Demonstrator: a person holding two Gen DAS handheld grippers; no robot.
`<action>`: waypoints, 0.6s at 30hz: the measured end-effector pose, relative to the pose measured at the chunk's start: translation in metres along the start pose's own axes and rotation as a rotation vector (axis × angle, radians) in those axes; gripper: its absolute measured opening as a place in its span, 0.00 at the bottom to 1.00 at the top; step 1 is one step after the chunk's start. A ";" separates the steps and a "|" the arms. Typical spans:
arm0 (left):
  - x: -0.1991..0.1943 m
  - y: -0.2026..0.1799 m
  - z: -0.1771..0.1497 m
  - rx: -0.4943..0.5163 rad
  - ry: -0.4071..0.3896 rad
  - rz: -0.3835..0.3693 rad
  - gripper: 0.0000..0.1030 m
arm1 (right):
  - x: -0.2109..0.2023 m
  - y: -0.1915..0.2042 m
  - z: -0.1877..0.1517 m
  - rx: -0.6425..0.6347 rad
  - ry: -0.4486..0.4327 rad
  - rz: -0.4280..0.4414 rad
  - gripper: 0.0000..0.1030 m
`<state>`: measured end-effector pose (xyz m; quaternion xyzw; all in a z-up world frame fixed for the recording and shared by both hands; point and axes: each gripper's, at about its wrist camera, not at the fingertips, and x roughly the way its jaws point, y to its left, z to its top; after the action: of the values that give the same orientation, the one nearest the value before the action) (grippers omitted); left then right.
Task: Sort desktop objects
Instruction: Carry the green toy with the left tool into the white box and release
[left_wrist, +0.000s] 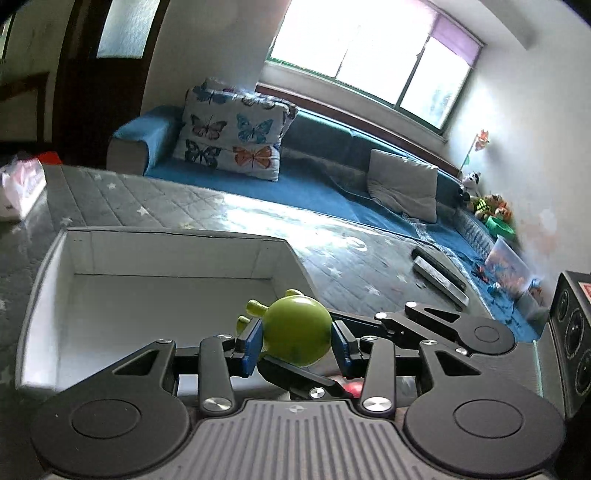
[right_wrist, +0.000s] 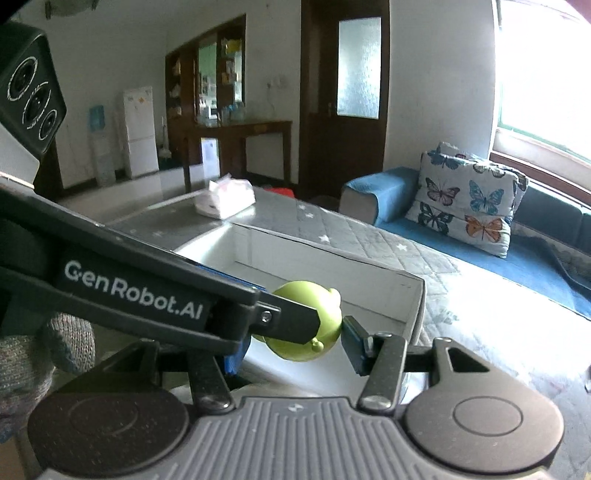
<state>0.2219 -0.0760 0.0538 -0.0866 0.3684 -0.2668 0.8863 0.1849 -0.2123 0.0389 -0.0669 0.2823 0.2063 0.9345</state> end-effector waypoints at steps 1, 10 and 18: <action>0.008 0.007 0.004 -0.014 0.007 -0.008 0.43 | 0.010 -0.004 0.003 0.000 0.014 -0.004 0.53; 0.064 0.059 0.019 -0.154 0.083 -0.045 0.42 | 0.084 -0.023 0.011 -0.012 0.150 -0.002 0.53; 0.080 0.072 0.013 -0.186 0.127 -0.038 0.41 | 0.112 -0.014 0.002 -0.046 0.228 -0.027 0.53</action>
<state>0.3076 -0.0594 -0.0107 -0.1585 0.4451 -0.2533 0.8441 0.2763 -0.1857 -0.0220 -0.1152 0.3810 0.1910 0.8973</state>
